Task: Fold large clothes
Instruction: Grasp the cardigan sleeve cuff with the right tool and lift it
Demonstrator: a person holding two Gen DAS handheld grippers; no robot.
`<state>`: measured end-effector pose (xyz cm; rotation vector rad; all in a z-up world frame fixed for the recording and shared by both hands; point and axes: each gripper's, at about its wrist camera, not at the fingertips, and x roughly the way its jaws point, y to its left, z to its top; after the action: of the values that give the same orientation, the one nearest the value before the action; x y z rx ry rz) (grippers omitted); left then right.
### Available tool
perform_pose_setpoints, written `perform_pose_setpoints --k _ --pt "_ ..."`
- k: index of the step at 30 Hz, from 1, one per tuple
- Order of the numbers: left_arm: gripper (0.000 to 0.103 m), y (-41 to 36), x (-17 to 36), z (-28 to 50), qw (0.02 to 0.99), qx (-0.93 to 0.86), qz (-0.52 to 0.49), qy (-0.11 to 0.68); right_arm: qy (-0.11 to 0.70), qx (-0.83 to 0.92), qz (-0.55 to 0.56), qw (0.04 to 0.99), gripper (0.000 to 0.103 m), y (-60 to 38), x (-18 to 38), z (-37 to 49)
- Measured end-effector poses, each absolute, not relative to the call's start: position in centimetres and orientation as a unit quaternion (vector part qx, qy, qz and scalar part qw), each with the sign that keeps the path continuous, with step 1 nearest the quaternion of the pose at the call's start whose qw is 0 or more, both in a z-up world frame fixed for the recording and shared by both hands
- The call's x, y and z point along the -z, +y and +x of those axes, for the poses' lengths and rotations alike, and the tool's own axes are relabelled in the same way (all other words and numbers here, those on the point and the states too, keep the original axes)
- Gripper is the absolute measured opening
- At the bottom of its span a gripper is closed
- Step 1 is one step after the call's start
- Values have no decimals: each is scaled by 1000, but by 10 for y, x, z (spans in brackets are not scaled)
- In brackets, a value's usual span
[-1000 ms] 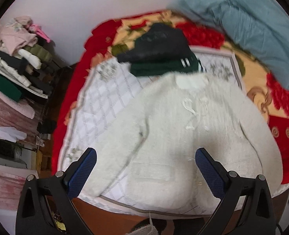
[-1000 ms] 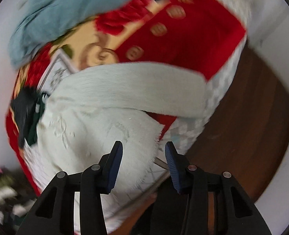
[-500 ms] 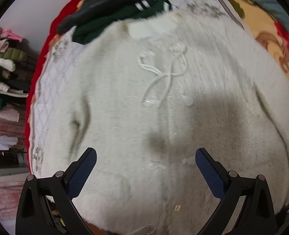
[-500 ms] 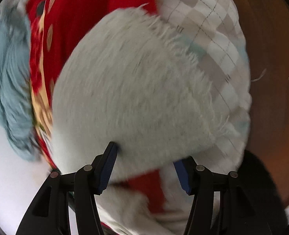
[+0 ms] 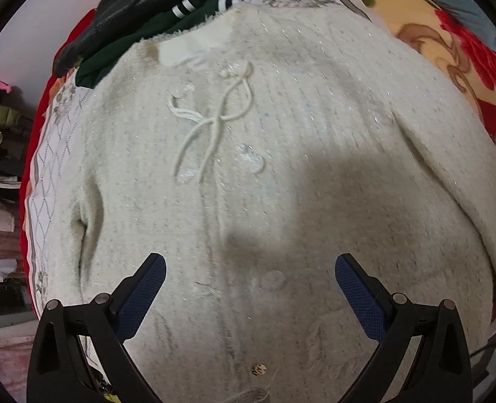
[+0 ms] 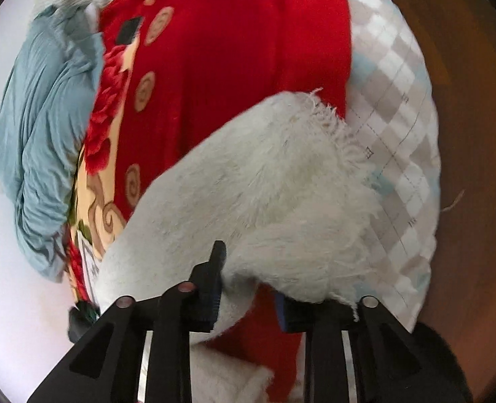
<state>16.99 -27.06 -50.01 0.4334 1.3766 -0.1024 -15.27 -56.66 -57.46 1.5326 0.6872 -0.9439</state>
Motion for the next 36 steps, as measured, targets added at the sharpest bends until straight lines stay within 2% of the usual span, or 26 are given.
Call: perform_pose_setpoints --k 3,4,6,11,14,17,19,22,26,27,29,30,34,36 --pt "103 -273 504 167 748 52 197 631 281 403 664 563 27 -579 582 -151" --pt "103 -274 505 167 749 54 197 631 275 411 661 564 19 -577 577 -153" --pt "103 -275 504 166 750 57 195 629 267 416 643 585 11 -572 554 -148" --pt "103 -277 494 165 758 71 185 622 247 399 572 673 10 -563 471 -135" --pt "103 -280 491 164 762 77 181 617 297 391 548 677 10 -566 480 -125" --pt "103 -283 493 163 759 81 182 619 325 391 595 623 17 -572 536 -140" --pt "103 -284 494 163 759 82 184 620 313 391 629 595 32 -576 565 -154" --pt "103 -282 498 163 758 81 190 619 271 389 666 575 44 -576 586 -166" --pt "103 -279 503 164 756 74 191 622 241 391 679 572 47 -579 589 -157" --pt "103 -278 504 165 755 72 190 623 240 399 676 571 47 -581 589 -152" --pt "103 -277 505 166 755 68 187 625 240 427 665 564 25 -580 585 -145" --pt "103 -276 505 167 756 66 186 624 245 434 660 562 19 -582 583 -143" --pt "103 -274 496 170 765 65 185 614 269 462 604 591 12 -576 537 -147" --pt "103 -271 490 172 771 65 181 607 281 467 561 623 11 -571 506 -139"
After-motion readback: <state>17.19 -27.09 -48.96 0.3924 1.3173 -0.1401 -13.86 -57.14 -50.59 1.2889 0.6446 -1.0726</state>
